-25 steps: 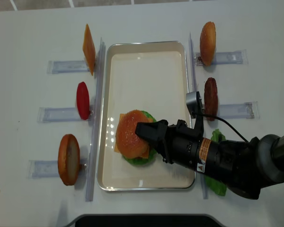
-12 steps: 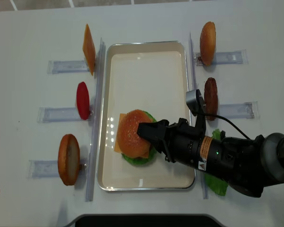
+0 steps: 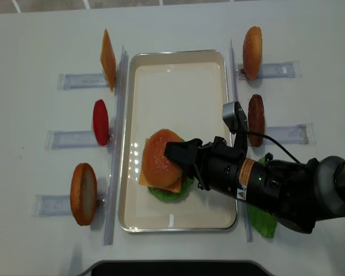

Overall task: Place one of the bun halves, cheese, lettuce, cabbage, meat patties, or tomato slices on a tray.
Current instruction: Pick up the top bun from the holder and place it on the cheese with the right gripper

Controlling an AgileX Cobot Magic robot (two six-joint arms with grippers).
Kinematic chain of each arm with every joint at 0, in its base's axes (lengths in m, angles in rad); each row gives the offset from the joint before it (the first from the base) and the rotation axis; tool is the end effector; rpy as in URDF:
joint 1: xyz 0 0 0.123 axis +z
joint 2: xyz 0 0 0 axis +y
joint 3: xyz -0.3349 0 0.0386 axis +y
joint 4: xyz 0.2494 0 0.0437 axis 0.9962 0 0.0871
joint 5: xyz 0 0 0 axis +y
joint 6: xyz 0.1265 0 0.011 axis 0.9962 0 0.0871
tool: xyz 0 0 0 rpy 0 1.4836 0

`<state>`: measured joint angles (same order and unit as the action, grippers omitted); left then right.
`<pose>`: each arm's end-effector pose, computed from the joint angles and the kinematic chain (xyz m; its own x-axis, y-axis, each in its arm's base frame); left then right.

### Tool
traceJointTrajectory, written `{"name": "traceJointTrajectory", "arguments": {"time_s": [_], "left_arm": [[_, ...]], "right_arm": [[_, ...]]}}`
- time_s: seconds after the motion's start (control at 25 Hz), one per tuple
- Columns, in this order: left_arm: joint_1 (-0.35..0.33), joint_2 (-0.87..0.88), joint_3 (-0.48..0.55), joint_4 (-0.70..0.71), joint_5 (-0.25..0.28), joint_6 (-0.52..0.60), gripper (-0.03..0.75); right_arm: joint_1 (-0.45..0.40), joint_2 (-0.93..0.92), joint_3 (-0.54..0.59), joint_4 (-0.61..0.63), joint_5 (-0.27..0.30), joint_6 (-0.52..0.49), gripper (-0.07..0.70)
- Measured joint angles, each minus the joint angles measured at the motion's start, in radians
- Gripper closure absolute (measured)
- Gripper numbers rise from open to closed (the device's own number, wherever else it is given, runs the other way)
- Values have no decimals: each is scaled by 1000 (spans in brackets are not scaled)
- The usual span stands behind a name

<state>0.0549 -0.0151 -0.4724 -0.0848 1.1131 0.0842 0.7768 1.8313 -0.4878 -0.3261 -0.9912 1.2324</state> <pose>-0.0262 -0.0111 0.2472 -0.5097 0.0186 -0.8601 0.0343 0.9994 0.0013 0.2183 0.2623 0.1685 -0.8460 0.3397 -0.4109 -0.2508 0.4265 0.8690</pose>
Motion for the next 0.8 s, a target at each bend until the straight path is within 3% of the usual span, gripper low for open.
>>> {"name": "traceJointTrajectory", "arguments": {"time_s": [0.16,0.8], "left_arm": [[0,0,0,0,0,0,722],[0,0,0,0,0,0,722]], "right_arm": [[0,-6,0,2,38,-22,251],[0,-17,0,8,63,-27,225]]}}
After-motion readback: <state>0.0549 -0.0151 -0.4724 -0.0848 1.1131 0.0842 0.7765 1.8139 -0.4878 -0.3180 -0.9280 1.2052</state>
